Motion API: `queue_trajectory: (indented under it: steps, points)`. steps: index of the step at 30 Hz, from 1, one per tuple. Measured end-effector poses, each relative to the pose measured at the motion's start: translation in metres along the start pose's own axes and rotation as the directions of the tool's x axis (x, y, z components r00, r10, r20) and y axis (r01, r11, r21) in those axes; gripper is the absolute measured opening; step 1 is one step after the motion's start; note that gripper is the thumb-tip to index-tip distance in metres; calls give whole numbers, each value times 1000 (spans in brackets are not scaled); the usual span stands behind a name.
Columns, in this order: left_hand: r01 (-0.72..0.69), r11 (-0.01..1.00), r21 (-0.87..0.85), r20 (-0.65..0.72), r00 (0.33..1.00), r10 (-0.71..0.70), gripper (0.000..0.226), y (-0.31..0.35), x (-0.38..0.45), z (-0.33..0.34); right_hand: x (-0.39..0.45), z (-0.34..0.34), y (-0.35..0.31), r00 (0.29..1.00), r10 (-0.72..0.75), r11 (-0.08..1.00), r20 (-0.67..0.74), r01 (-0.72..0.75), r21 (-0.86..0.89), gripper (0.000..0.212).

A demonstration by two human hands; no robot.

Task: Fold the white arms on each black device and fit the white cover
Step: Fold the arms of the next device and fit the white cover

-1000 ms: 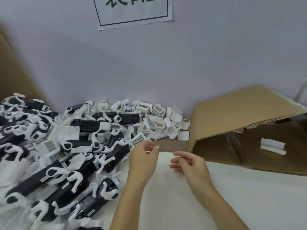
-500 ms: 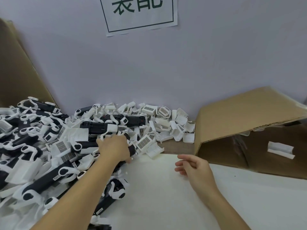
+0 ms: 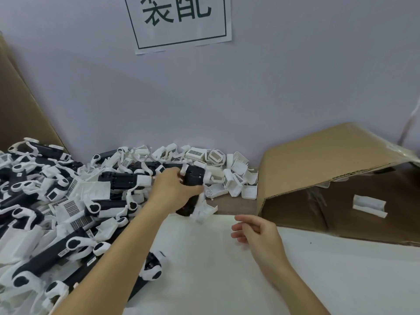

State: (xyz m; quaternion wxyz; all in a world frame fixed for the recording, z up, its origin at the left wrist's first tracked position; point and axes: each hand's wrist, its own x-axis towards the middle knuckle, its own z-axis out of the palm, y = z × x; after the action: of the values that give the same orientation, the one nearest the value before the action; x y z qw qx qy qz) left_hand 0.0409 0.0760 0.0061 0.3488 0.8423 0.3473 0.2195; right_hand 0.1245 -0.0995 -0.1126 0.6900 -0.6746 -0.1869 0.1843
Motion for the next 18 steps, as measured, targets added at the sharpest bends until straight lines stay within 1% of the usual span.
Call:
queue_trajectory:
  steps: [1, 3, 7, 10, 12, 16, 18]
  points:
    - [51, 986, -156, 22, 999, -49, 28, 2, -2, 2, 0, 0, 0, 1000, -1, 1000, -2, 1, 4, 35]
    - [127, 927, -352, 21, 992, -128, 25, 3, -4, 6, 1, 0, 1, 1000, 1, 1000, -6, -1, 18, 35]
    - [192, 786, -588, -19, 968, -251, 24, 4, -10, 11, 2, 0, 2, 1000, 7, 999, -3, -7, 44, 34]
    - [147, 695, -703, -105, 946, -307, 23, 5, -15, 12, 2, 0, 1, 1000, 8, 999, -1, -8, 54, 34]
    - [114, 637, -762, -123, 941, -315, 27, 6, -18, 12, 1, -2, -1, 1000, 6, 998, 10, -7, 70, 32]
    - [63, 444, -894, -59, 965, -256, 49, 10, -32, 21, -1, -4, -5, 997, -33, 986, 70, 21, 164, 27]
    - [88, 337, -937, 28, 984, -178, 44, 11, -40, 35, -1, -6, -6, 992, -49, 976, 117, 22, 215, 24]
